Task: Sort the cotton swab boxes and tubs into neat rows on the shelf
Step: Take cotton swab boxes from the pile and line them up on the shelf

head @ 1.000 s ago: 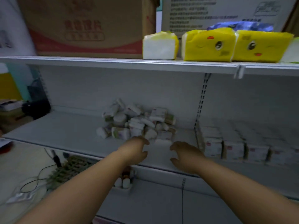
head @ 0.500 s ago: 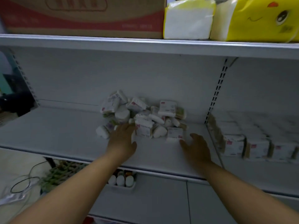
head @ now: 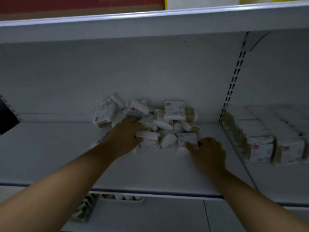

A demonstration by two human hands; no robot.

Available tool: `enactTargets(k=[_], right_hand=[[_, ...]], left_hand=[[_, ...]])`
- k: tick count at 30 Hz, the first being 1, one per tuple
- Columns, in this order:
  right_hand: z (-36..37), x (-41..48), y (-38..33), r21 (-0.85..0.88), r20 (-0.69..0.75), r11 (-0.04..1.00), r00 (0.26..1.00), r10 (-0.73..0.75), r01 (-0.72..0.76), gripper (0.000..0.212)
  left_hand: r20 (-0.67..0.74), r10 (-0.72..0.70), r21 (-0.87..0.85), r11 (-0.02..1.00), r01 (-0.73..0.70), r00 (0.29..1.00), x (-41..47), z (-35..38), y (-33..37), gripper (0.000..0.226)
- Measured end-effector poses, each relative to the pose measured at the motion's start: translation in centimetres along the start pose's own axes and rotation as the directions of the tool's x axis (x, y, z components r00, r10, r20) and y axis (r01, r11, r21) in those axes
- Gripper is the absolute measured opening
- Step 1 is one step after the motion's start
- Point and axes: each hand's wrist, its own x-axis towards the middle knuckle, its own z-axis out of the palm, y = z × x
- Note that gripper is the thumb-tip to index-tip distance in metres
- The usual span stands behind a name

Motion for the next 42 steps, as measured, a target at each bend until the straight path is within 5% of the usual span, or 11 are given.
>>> enactTargets(k=[3,7,13,16,23,27,34,42], right_hand=[[-0.4,-0.3,-0.1,0.09,-0.033,0.996,0.999,-0.006,0.009,0.045],[-2.1,-0.4,-0.7,0.261,0.125,0.962,0.991,0.053,-0.084,0.047],[-6.3,-2.9,-0.6,0.691,0.202,0.673,0.964,0.17,-0.264,0.021],[-9.3,-4.9,0.0,0.768,0.286,0.556,0.947,0.147,-0.318,0.028],[-16.5,-8.7,5.6,0.557,0.174,0.779,0.958,0.228,-0.287,0.056],[-20.0,-10.5,10.3,0.596,0.166,0.768,0.972,0.168,-0.235,0.019],[-26.5,-13.3,20.1,0.513,0.126,0.832,0.977,0.172,-0.212,0.038],[-30.8,-13.1,29.6,0.453,0.106,0.862,0.974,0.2,-0.226,0.023]], left_hand=[[0.06,0.027,-0.098,0.995,-0.021,0.998,0.5,-0.5,-0.2,0.038],[0.062,0.027,-0.232,0.973,-0.012,0.998,1.2,-2.0,-0.6,0.038],[0.057,0.097,-0.502,0.863,-0.055,0.994,2.6,-4.9,1.1,0.021],[0.133,0.117,-0.735,0.678,0.018,0.984,2.4,-4.6,4.0,0.022],[0.328,0.244,-0.821,0.552,0.147,0.913,1.7,-2.4,12.1,0.016],[0.351,0.35,-0.815,0.571,0.099,0.868,1.5,-1.4,18.2,0.018],[0.384,0.387,-0.757,0.652,0.046,0.838,0.1,1.7,31.2,0.018],[0.375,0.312,-0.718,0.694,0.061,0.873,-0.4,4.6,38.7,0.018]])
